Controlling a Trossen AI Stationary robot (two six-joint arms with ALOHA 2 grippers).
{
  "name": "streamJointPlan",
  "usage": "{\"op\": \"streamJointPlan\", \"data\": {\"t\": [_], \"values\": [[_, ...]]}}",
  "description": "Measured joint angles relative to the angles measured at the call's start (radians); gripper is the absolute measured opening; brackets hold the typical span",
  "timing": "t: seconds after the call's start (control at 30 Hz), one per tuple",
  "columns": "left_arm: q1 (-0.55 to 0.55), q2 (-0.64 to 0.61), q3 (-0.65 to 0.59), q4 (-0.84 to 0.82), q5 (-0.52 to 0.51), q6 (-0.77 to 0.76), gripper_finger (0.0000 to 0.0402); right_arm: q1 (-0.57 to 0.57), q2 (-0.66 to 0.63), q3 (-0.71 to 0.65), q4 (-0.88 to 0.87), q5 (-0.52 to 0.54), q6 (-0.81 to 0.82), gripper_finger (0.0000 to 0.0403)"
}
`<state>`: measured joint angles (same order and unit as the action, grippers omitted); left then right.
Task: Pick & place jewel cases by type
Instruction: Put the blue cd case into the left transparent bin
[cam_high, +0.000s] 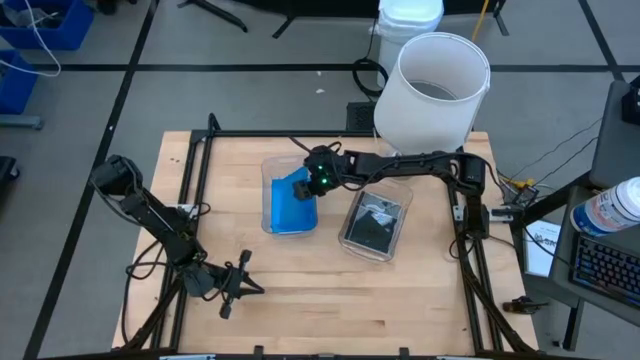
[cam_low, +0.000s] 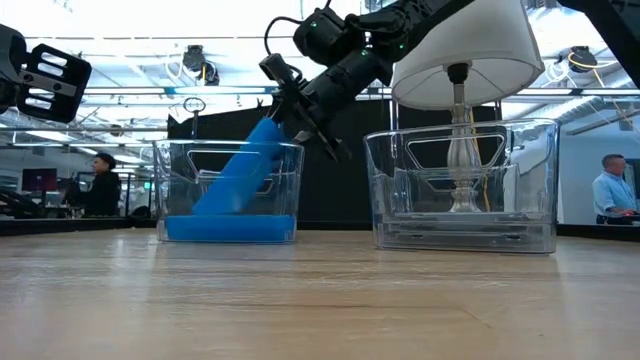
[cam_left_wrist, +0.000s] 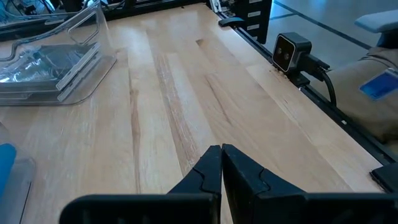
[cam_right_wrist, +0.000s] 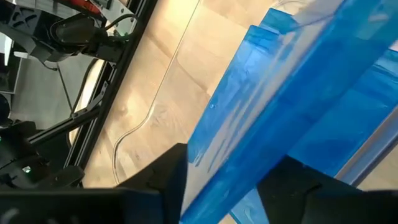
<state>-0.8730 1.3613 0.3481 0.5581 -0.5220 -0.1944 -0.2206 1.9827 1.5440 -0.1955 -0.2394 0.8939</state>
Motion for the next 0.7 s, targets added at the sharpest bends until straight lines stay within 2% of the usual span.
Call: {"op": "streamJointPlan", "data": {"t": [0.23,0.7], "values": [[0.000,0.000,0.000,0.000,0.000,0.000,0.0021,0.002,0.000,0.000,-0.027,-0.026,-0.006,0.0199],[0.000,0.000,0.000,-0.001,0.000,-0.023,0.0021,0.002,0.000,0.000,-0.160,-0.024,-0.091,0.0197]]}}
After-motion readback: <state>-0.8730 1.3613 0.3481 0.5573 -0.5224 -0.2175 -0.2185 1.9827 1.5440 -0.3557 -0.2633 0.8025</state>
